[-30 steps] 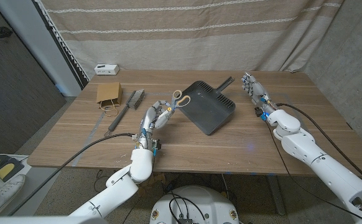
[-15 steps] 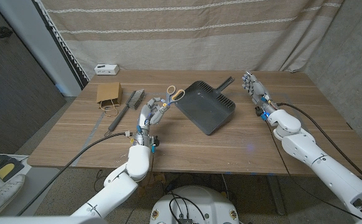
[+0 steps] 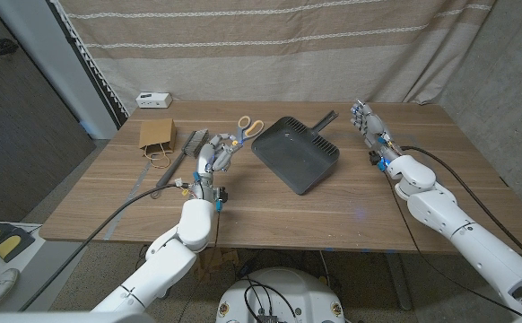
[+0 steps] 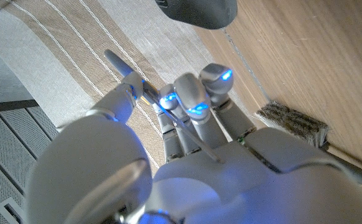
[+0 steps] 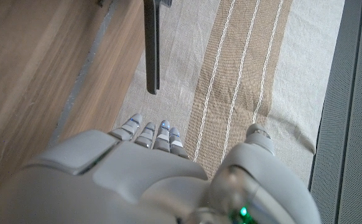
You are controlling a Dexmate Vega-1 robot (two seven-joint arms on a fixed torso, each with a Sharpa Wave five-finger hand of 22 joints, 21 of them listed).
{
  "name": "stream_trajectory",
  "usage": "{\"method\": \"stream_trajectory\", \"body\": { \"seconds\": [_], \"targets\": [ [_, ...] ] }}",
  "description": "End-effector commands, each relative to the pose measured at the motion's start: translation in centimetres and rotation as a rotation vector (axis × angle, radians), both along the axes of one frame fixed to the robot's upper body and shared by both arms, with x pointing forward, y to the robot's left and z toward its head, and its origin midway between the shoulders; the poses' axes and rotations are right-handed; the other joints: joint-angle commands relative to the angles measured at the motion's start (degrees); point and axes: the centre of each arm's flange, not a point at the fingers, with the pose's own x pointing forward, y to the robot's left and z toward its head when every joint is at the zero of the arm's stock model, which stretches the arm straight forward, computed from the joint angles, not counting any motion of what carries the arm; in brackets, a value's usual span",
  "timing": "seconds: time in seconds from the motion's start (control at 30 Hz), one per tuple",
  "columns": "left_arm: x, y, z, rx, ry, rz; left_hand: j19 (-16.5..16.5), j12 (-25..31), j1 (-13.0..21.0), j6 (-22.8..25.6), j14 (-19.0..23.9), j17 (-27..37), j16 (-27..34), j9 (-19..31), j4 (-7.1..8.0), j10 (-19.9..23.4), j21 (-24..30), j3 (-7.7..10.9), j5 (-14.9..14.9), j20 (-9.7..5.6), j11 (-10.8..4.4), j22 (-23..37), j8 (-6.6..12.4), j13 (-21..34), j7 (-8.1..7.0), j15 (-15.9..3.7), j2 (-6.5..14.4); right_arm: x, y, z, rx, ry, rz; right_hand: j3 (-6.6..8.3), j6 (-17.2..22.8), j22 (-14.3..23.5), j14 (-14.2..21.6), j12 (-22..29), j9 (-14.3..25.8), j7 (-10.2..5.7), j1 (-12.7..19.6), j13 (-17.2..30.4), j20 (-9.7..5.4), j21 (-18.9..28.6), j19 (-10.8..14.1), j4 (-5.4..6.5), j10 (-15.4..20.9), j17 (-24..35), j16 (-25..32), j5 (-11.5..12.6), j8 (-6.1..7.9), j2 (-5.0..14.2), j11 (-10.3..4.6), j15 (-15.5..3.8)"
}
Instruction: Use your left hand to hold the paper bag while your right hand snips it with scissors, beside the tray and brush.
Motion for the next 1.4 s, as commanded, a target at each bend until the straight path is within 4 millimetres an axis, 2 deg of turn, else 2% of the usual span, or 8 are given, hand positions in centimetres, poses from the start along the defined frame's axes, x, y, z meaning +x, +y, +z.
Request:
{"method": "stream_trajectory", "body": {
  "seconds": [0.03, 0.23, 0.7, 1.4],
  "targets": [
    [1.6, -0.1, 2.3, -0.014, -0.019, -0.052, 0.1, 12.7, -8.9, 3.1, 0.6, 0.0, -0.2, 0.0, 9.54, 3.1, 0.4, 9.78, 0.4, -3.75, -2.86, 0.5, 0.54, 0.3, -2.72, 0.04, 9.5, -0.2, -1.1, 0.5, 0.021, 0.008, 0.009, -0.01, -0.2, 0.1, -0.5, -0.2, 0.3, -0.06, 0.2, 0.3, 0.20, -0.2, 0.2, -0.34, 0.0, 0.2, 0.0, -0.2, 0.09, 0.45, -0.15, -0.59],
    [2.4, 0.0, 3.4, -0.021, -0.034, -0.077, -0.2, 12.7, -9.1, 3.3, 0.7, 0.2, 0.0, -0.5, 9.66, 3.2, 0.3, 9.68, 0.3, -3.77, -2.88, 0.4, 0.53, 0.3, -2.85, 0.06, 9.5, -0.2, -1.8, 0.5, 0.023, 0.009, 0.011, 0.02, -0.2, 0.1, -0.6, -0.2, 0.3, -0.02, 0.3, 0.3, 0.09, -0.3, 0.2, -0.34, 0.0, 0.2, 0.0, -0.2, 0.09, 0.60, -0.16, -0.62],
    [2.9, -0.6, 3.7, -0.048, 0.005, -0.119, 0.1, 12.7, -9.2, 3.7, 0.6, 0.1, 0.1, -0.7, 9.26, 3.7, 1.0, 9.57, 0.3, -3.76, -2.86, 0.9, 1.04, 0.3, -2.54, 0.06, 9.5, -0.3, -2.8, 0.6, 0.032, 0.000, 0.015, 0.03, -0.1, 0.1, -0.6, -0.2, 0.3, 0.01, 0.5, 0.3, 0.04, -0.6, 0.0, -0.36, 0.1, 0.2, 0.0, -0.3, 0.11, 0.81, -0.08, -0.49],
    [3.7, -1.6, 5.2, 0.038, 0.004, -0.102, 0.2, 12.8, -9.5, 3.8, 0.7, 0.2, 1.0, -0.5, 9.44, 4.0, 1.4, 9.72, 0.3, -3.73, -2.81, 2.1, 1.83, 0.3, -2.31, 0.10, 9.7, -0.1, -3.6, 0.6, 0.043, -0.011, 0.025, 0.07, -0.9, 0.1, -0.6, -0.2, 0.3, 0.46, 0.8, 0.3, -0.05, -1.0, 0.0, -0.46, 0.1, 0.2, 0.0, -0.5, -0.15, 1.10, -0.05, -0.48]
  ]
}}
